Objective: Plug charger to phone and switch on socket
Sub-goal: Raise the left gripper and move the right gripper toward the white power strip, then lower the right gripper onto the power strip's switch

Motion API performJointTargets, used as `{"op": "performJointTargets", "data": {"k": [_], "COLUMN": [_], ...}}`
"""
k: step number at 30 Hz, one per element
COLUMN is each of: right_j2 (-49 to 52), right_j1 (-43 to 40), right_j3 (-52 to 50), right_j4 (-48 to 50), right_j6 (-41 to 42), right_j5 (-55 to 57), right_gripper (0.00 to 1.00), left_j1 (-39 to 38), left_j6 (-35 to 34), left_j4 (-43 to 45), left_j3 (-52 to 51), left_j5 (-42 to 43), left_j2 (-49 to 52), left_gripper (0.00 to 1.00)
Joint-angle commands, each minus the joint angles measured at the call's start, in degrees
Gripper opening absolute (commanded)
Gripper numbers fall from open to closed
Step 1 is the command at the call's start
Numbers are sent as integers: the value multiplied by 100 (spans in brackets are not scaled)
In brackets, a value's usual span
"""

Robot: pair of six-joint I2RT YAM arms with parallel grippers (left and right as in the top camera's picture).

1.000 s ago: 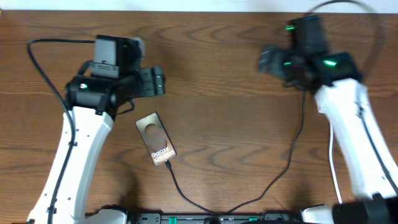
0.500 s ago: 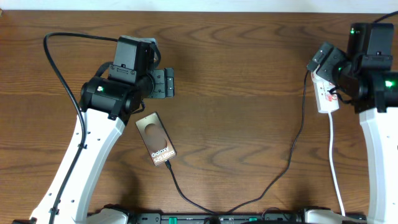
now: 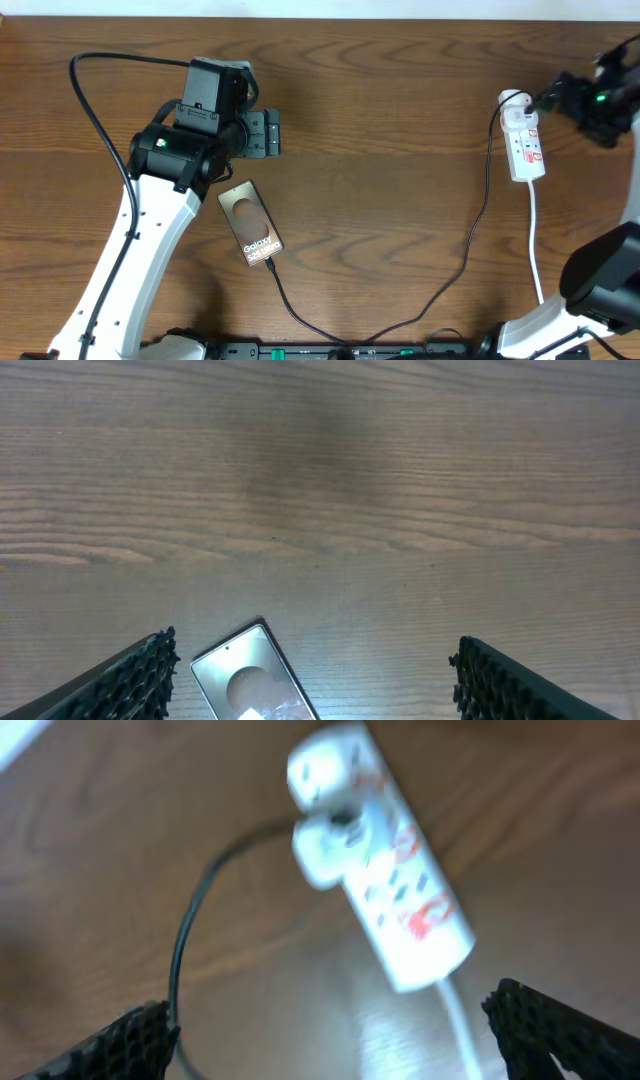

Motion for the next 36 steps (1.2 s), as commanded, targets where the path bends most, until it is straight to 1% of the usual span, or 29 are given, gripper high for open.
{"op": "performJointTargets", "data": {"k": [1,2,8,11,12,14,15,17,21,26,31,36], "right_j2": [142,184,369,643,804,1036,1213,1596,1917,1952,1971,1974], "right_j1": [-122,-122,-118,-120,-120,-118,-109,-39,44,50,55,66], "right_j3": [184,181,125,118,118,118,118,118,118,120,96,87], "right_j4": [195,332,876,896,839,756,737,745,723,756,1008,1097], "right_j6": [-1307,-1436,-1364,-1189,-1204,-1386,-1480,-1532,-1582,-1770,-1777,-1775], "right_j5": [-341,-302,-236,-310,-516,-894,-1119,-1182,-1182,-1158,-881,-876], "right_gripper": [99,99,99,99,99,93,91,92,89,90,92,94], "left_j1": [-2,-2,-2,-2,-2,-2,-2,-2,-2,-2,-2,-2], "left_j6": [35,35,35,35,35,35,35,35,35,35,35,35], "left_j4": [4,4,4,4,4,4,4,4,4,4,4,4], "left_j3": [92,94,94,94,94,94,92,92,94,92,94,94], "left_j5": [-96,-96,-96,-96,-96,-96,-96,-94,-96,-96,-96,-96], "left_j2": [-20,-20,-20,-20,-20,-20,-20,-20,-20,-20,-20,-20], "left_gripper": [87,87,87,87,87,87,87,87,87,87,87,87]}}
